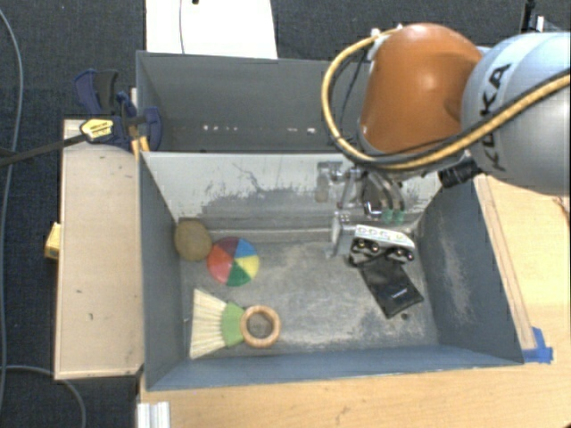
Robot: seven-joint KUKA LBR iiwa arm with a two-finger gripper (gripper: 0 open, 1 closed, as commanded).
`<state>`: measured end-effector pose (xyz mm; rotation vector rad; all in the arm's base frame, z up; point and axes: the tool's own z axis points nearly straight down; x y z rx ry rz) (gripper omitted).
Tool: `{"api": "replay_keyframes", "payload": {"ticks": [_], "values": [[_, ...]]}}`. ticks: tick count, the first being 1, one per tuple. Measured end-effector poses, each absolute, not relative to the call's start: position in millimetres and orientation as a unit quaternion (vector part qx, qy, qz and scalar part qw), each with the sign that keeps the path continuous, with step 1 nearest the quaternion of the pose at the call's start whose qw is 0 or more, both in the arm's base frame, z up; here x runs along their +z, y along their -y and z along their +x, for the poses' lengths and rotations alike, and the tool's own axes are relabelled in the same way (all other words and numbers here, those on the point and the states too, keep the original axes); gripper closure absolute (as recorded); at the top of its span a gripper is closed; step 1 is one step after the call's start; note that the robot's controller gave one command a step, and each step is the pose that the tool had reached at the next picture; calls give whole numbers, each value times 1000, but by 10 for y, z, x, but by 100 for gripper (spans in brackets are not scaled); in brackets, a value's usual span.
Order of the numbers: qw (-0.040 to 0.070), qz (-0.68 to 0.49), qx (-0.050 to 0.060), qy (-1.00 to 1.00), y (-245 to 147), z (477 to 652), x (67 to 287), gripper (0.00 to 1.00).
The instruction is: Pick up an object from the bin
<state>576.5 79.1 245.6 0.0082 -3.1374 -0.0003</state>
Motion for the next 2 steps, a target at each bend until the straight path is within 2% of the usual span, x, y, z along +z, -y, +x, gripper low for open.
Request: {"api": "replay_keyframes", "payload": {"ticks": [1,2], "values": [[-2,1,-1,1000,-785,5776,2507,0],[-4,13,-1,1000,-796,5836,1960,0]]}}
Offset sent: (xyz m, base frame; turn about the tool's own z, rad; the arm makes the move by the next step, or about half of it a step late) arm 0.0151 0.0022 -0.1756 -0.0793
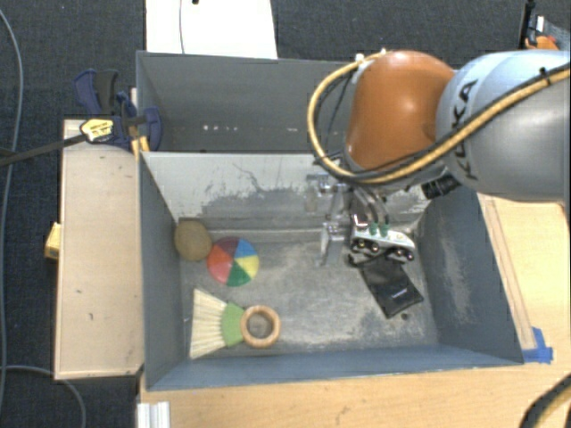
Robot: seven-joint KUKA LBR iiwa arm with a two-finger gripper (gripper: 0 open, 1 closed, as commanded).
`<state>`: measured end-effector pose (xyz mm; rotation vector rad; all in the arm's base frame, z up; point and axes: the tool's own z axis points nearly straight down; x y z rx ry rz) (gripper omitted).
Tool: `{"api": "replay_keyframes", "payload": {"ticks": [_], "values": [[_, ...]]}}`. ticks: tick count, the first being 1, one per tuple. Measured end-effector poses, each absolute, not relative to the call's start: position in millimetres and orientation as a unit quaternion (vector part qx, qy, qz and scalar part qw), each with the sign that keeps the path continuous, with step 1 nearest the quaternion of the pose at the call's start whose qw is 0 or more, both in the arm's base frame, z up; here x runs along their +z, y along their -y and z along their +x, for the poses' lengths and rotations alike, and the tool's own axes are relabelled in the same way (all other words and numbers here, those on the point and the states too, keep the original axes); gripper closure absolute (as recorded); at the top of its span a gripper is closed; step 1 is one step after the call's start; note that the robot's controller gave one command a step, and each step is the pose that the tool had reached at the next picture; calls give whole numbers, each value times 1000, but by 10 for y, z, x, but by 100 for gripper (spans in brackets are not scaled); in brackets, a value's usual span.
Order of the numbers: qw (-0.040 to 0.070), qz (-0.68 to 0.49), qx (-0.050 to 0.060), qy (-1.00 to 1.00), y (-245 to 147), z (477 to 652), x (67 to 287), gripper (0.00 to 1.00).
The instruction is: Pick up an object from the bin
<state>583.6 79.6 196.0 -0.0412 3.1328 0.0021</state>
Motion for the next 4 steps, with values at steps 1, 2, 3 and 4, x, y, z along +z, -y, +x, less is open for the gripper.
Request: {"api": "replay_keyframes", "payload": {"ticks": [1,2,3,4], "values": [[2,-52,1,-999,-700,5854,1592,0],[5,-76,1,-997,-1378,5537,1493,0],[7,-217,1,-976,-1846,5690,945,0],[9,-224,1,-974,-1977,4989,742,100]]}}
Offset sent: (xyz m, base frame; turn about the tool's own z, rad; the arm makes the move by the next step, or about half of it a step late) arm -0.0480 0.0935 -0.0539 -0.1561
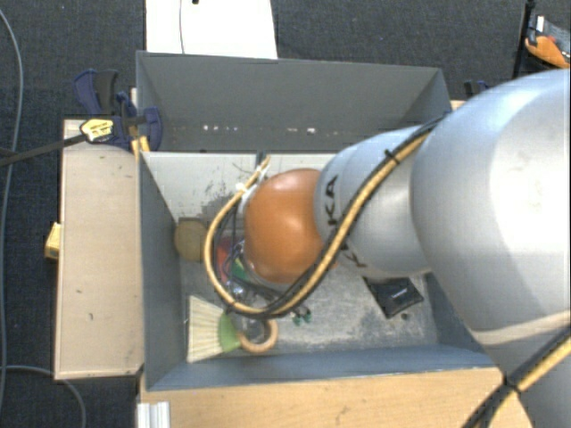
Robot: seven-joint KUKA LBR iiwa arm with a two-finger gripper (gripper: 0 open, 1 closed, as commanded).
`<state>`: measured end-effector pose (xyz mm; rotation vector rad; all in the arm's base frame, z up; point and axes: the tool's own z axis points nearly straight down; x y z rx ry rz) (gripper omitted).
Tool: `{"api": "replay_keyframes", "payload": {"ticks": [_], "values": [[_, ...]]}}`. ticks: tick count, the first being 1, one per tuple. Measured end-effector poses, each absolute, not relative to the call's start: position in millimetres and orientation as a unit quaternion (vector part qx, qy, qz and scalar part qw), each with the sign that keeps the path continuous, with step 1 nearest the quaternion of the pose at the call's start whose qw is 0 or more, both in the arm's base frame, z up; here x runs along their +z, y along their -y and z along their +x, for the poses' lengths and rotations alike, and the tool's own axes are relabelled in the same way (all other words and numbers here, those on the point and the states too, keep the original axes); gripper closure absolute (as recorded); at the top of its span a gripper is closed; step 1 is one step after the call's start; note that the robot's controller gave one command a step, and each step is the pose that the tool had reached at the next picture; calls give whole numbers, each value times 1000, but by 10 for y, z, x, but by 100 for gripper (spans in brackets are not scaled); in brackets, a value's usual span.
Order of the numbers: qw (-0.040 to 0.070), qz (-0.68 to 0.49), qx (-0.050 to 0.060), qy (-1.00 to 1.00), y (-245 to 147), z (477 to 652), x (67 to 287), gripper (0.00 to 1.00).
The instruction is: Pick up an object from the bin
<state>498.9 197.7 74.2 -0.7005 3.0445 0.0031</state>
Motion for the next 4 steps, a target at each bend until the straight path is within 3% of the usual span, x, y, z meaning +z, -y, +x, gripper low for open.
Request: {"api": "replay_keyframes", "payload": {"ticks": [3,4], "values": [[8,-224,1,-975,-1974,4979,799,100],[4,-223,0,-975,-1965,4956,1006,100]]}}
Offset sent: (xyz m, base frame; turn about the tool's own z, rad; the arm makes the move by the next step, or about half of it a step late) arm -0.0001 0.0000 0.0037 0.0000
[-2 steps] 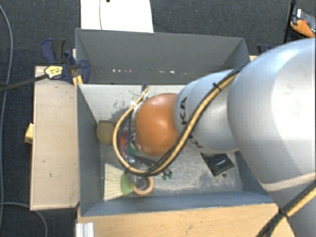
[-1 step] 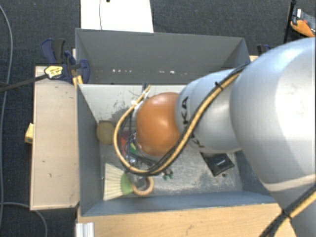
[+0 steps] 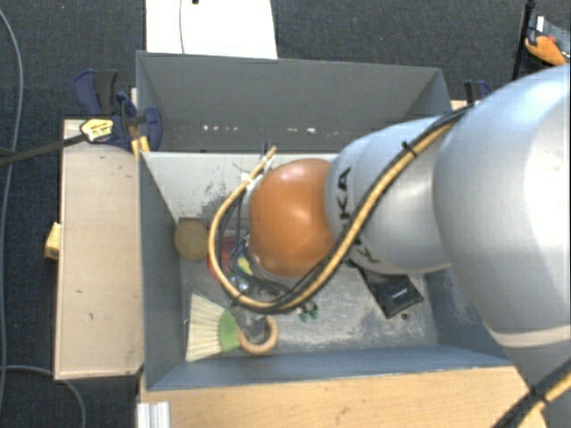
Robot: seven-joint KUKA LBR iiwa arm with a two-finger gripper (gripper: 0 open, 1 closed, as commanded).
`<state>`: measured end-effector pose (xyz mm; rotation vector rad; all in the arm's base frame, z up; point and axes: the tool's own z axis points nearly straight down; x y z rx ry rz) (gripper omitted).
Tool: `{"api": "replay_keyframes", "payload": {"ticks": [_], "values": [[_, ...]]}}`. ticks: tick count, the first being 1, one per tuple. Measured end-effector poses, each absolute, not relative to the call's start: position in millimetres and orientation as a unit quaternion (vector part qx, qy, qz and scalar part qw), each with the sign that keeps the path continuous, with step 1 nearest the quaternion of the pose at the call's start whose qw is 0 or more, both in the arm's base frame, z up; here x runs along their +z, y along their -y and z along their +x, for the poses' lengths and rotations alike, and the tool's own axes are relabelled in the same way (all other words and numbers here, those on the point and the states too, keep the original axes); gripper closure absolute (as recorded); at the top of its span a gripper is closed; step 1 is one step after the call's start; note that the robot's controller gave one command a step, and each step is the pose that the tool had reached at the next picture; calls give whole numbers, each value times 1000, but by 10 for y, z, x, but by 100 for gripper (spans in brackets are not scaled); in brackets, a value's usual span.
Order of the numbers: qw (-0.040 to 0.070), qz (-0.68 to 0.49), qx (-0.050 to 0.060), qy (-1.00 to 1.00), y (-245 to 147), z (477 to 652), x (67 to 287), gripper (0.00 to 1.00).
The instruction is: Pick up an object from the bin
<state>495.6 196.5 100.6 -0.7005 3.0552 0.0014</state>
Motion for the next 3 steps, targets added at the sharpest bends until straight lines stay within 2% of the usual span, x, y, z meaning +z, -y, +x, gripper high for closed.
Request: {"api": "replay_keyframes", "payload": {"ticks": [2,3], "values": [[9,-223,1,-975,-1974,4982,1394,100],[10,-222,1,-975,-1976,4989,1463,100]]}}
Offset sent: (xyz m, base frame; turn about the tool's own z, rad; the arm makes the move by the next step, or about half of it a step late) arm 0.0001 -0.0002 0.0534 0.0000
